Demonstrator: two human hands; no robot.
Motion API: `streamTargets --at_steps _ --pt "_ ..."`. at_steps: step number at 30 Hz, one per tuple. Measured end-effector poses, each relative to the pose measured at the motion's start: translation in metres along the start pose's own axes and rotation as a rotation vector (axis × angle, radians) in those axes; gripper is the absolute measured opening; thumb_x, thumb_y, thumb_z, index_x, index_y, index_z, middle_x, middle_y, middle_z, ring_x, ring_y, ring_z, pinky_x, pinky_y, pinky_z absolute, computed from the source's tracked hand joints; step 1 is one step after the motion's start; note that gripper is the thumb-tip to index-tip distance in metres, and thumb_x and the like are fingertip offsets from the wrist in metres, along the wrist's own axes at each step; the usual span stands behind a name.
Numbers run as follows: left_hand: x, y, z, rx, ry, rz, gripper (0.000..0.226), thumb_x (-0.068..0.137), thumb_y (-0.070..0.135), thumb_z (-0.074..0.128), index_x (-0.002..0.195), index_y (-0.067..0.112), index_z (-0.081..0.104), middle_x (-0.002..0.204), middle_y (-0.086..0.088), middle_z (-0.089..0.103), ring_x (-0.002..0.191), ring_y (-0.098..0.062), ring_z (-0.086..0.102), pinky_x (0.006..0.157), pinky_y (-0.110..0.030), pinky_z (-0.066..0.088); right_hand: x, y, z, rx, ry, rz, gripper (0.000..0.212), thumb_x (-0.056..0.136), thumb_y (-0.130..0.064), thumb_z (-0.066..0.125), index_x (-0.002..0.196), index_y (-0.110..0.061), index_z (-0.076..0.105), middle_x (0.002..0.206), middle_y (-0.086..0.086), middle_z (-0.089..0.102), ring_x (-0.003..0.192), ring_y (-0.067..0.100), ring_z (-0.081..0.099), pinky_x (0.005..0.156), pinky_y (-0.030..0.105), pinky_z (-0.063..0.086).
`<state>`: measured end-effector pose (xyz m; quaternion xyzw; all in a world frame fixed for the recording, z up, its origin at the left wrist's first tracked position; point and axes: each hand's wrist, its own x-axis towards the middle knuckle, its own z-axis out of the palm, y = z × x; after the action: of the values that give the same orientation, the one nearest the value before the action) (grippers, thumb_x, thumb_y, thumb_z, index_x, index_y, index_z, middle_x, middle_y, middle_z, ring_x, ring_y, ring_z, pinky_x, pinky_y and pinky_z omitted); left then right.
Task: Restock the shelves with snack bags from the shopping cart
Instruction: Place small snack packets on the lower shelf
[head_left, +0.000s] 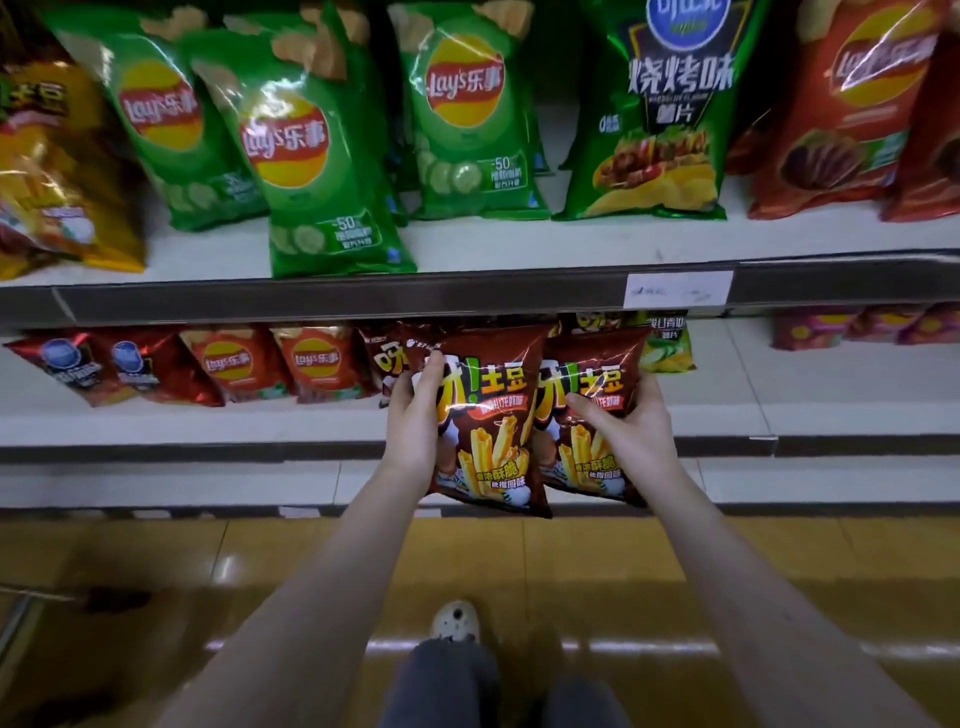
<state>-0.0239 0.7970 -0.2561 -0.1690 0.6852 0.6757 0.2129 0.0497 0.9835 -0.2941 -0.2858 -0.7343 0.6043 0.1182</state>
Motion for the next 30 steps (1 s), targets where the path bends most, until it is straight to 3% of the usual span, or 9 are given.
streamTargets --at_steps 6,10,13,15,18,21,24,27,30 --pt "0.094 -0.053 0.016 -0.041 -0.042 0.109 0.054 0.089 0.055 0.051 0.134 0.026 0.04 0.116 0.002 0.061 0.096 -0.015 0.061 0.085 -0.037 0.046 0.067 0.081 0.031 0.031 0.041 -0.058 0.054 0.075 -0.023 0.078 0.118 -0.022 0.044 0.099 -0.014 0.061 0.092 0.003 0.061 0.079 0.021 0.05" --pt "0.145 -0.087 0.028 -0.074 -0.136 0.219 0.093 0.057 0.063 0.07 0.137 0.025 0.042 0.122 -0.005 0.063 0.107 -0.024 0.063 0.098 -0.047 0.046 0.109 0.134 0.044 0.077 0.074 -0.128 0.065 0.075 -0.027 0.077 0.13 -0.018 0.044 0.109 -0.007 0.063 0.099 0.009 0.062 0.082 0.028 0.051" --pt "0.174 -0.104 0.037 -0.109 -0.173 0.273 0.082 0.055 0.053 0.069 0.128 0.023 0.051 0.121 -0.009 0.065 0.109 -0.029 0.063 0.099 -0.052 0.046 0.131 0.158 0.047 0.067 0.105 -0.169 0.058 0.077 -0.025 0.075 0.126 -0.02 0.044 0.105 -0.009 0.062 0.097 0.01 0.06 0.078 0.023 0.048" --pt "0.194 -0.119 0.043 -0.144 -0.203 0.326 0.061 0.069 0.044 0.065 0.123 0.017 0.053 0.114 -0.008 0.067 0.1 -0.024 0.067 0.087 -0.042 0.053 0.148 0.181 0.047 0.055 0.126 -0.236 0.055 0.079 -0.023 0.074 0.125 -0.019 0.045 0.103 -0.009 0.062 0.095 0.009 0.059 0.073 0.018 0.044" --pt "0.21 -0.132 0.052 -0.211 -0.201 0.364 0.034 0.089 0.02 0.055 0.122 0.011 0.052 0.092 -0.003 0.069 0.07 -0.01 0.071 0.053 -0.019 0.052 0.163 0.197 0.043 0.026 0.159 -0.272 0.05 0.08 -0.022 0.073 0.121 -0.017 0.044 0.102 -0.007 0.06 0.093 0.01 0.057 0.074 0.019 0.043" --pt "0.212 -0.142 0.058 -0.189 -0.191 0.427 0.027 0.091 0.017 0.055 0.117 0.013 0.051 0.085 0.001 0.066 0.058 -0.002 0.067 0.044 -0.014 0.047 0.172 0.21 0.037 0.026 0.184 -0.294 0.056 0.079 -0.023 0.074 0.127 -0.014 0.045 0.11 -0.001 0.062 0.1 0.016 0.059 0.087 0.032 0.046" --pt "0.207 -0.144 0.061 -0.19 -0.201 0.397 0.041 0.09 0.023 0.06 0.127 0.016 0.045 0.101 -0.001 0.068 0.069 -0.004 0.069 0.053 -0.017 0.05 0.175 0.212 0.028 0.032 0.193 -0.297 0.056 0.079 -0.021 0.074 0.127 -0.013 0.044 0.106 -0.002 0.062 0.099 0.017 0.06 0.087 0.033 0.046" --pt "0.204 -0.145 0.072 -0.141 -0.231 0.417 0.075 0.082 0.037 0.069 0.145 0.024 0.03 0.134 -0.001 0.054 0.104 -0.014 0.059 0.084 -0.029 0.044 0.177 0.21 0.017 0.039 0.211 -0.28 0.065 0.078 -0.02 0.075 0.131 -0.01 0.038 0.109 0.001 0.061 0.101 0.018 0.058 0.084 0.03 0.042" --pt "0.205 -0.146 0.091 -0.085 -0.254 0.453 0.08 0.087 0.035 0.065 0.151 0.022 0.018 0.133 0.004 0.042 0.119 -0.019 0.043 0.09 -0.033 0.033 0.183 0.208 0.006 0.06 0.237 -0.265 0.075 0.077 -0.021 0.077 0.136 -0.007 0.032 0.112 0.004 0.058 0.101 0.018 0.056 0.085 0.028 0.04"
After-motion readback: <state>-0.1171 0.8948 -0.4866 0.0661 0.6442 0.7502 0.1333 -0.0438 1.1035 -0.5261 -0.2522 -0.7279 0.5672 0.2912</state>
